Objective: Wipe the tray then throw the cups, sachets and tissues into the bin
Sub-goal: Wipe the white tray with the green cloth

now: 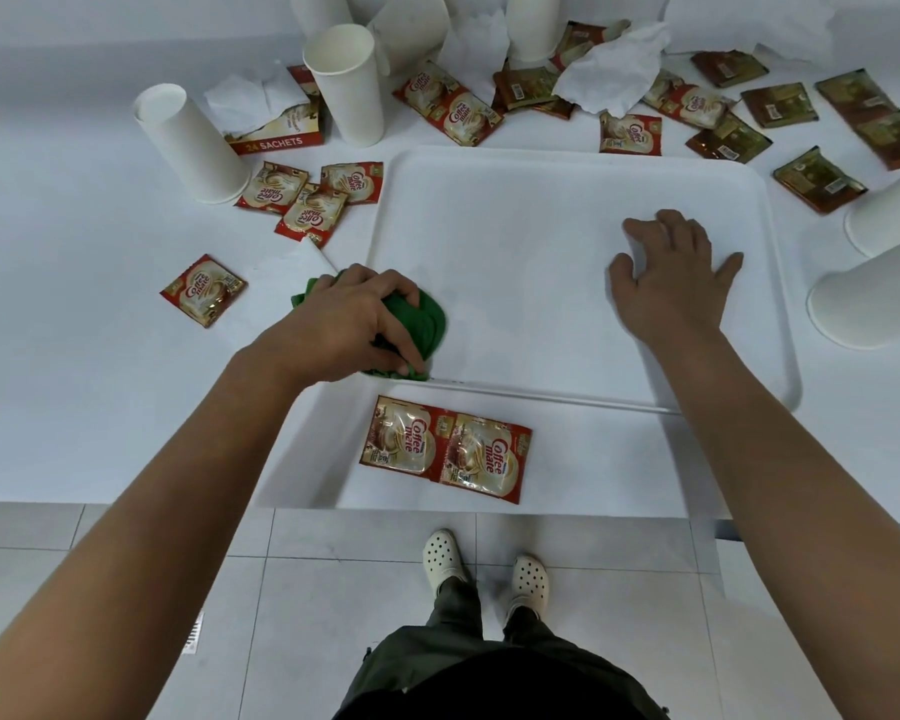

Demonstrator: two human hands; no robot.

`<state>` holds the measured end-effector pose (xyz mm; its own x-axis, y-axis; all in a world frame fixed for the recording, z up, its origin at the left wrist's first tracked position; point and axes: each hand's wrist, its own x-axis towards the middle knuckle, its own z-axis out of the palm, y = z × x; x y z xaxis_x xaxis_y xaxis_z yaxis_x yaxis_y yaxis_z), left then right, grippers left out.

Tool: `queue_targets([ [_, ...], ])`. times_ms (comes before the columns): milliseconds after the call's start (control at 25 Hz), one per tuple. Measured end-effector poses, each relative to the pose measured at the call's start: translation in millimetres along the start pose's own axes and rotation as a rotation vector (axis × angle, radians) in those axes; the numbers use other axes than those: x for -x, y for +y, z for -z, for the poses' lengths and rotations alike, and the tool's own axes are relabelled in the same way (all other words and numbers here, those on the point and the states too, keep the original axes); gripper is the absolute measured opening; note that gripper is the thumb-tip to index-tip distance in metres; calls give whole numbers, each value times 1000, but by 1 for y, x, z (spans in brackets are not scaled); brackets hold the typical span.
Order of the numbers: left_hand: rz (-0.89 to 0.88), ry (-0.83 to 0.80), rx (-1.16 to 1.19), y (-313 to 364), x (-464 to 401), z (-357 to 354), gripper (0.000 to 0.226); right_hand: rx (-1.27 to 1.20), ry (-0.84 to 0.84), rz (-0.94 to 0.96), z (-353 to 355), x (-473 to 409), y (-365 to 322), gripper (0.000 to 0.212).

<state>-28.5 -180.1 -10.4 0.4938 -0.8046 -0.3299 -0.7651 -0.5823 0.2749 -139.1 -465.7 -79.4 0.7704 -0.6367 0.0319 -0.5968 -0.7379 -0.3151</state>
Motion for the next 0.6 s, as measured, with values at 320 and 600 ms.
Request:
queue_targets([
  [320, -4, 13, 40, 12, -7, -4, 24, -4, 33, -20, -2, 2, -2, 43],
  [600, -79, -17, 75, 38, -25, -8, 17, -4, 60, -12, -2, 2, -3, 43],
])
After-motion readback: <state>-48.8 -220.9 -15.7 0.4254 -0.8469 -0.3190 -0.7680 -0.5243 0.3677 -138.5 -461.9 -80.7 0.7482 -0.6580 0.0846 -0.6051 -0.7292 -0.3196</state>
